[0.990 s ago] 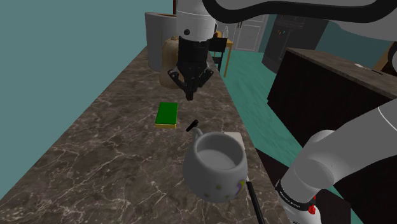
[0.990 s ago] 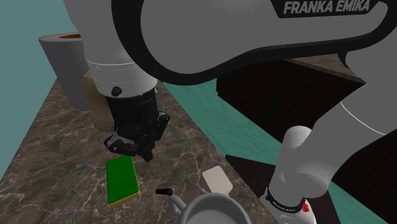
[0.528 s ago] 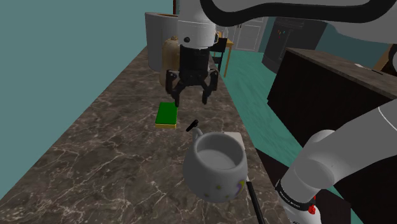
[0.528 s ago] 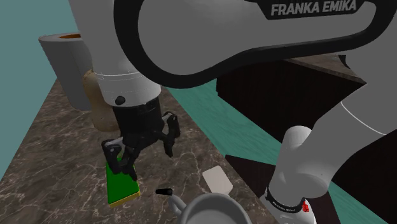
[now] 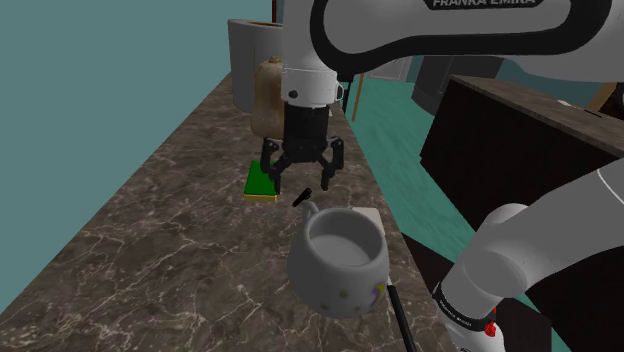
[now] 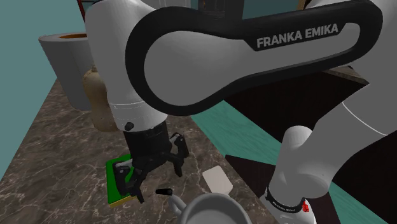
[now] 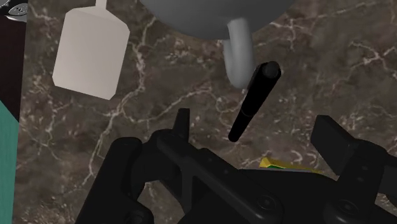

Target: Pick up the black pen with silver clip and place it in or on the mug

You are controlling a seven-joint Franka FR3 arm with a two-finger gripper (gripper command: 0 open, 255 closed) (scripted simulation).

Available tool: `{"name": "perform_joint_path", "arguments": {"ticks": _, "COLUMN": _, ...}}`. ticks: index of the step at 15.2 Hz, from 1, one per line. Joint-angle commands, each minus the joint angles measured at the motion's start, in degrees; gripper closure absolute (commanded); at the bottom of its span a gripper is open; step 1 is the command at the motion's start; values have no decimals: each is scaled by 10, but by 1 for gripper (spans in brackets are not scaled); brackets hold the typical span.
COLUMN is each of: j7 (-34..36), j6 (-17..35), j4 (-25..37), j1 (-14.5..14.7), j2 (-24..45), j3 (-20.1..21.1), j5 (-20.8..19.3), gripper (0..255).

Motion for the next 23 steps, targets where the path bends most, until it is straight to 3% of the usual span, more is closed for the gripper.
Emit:
{"name": "perform_joint_path", "arguments": {"ticks": 1, "j7": -2, "j6": 19, "j4": -21, "j1": 2, "j2": -3, "j3": 4, "j5": 4, "gripper": 0}}
{"name": "perform_joint_path", "arguments": {"ticks": 9, "j7": -2, "j6": 19, "j4": -21, "j1": 2, "j2": -3, "j3": 4, "j5": 4, "gripper": 0}}
{"name": "perform_joint_path", "arguments": {"ticks": 10, "j7": -2, "j6": 18, "j4": -21, "j1": 2, "j2": -3, "j3": 4, "j5": 4, "gripper": 255}}
{"name": "perform_joint_path", "arguments": {"ticks": 19, "j7": -2, "j6": 19, "j4": -21, "j1": 2, "j2": -3, "j3": 4, "j5": 4, "gripper": 255}}
{"name": "perform_joint_path", "arguments": {"ticks": 23, "j7": 4, "j6": -11, "j4": 10, "j1": 1, "j2": -2, "j3": -1, "j5": 1, "gripper": 255}}
